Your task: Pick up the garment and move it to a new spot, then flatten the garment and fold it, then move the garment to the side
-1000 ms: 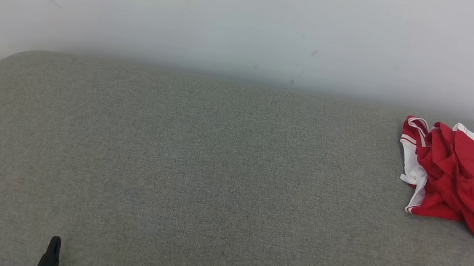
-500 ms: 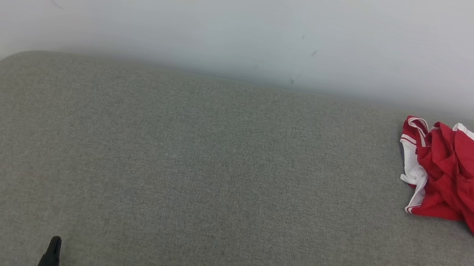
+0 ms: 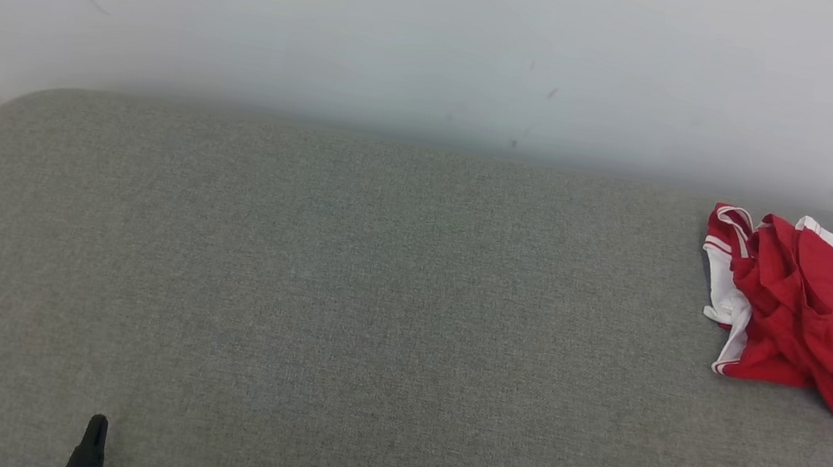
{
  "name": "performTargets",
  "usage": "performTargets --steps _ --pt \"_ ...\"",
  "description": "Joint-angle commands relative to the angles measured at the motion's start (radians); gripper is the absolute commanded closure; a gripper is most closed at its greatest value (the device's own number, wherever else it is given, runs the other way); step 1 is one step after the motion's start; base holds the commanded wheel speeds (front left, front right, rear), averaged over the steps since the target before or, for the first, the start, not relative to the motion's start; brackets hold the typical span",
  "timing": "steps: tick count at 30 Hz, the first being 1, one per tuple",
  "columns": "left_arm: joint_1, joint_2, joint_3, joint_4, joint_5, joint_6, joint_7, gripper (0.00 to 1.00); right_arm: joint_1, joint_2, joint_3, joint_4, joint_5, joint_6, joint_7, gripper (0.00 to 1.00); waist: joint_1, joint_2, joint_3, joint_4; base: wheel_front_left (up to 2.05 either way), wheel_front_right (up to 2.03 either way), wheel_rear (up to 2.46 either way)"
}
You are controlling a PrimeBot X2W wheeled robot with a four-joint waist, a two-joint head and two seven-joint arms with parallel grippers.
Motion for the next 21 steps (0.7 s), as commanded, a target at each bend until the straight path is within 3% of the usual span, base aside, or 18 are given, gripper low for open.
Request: performTargets --steps 1,21 --pt "0.002 0.000 0.003 0.003 0.008 -0.004 0.003 1.00 -0.010 0.001 -0.002 0.004 -0.006 0.000 0.005 1.00 0.0000 0.0000 0.000 0.000 0.00 0.00 0.00" --pt "0.001 -0.002 0.005 0.003 0.010 -0.004 0.005 1.00 -0.010 0.005 -0.006 0.004 -0.009 0.000 0.008 1.00 0.0000 0.0000 0.000 0.000 0.00 0.00 0.00"
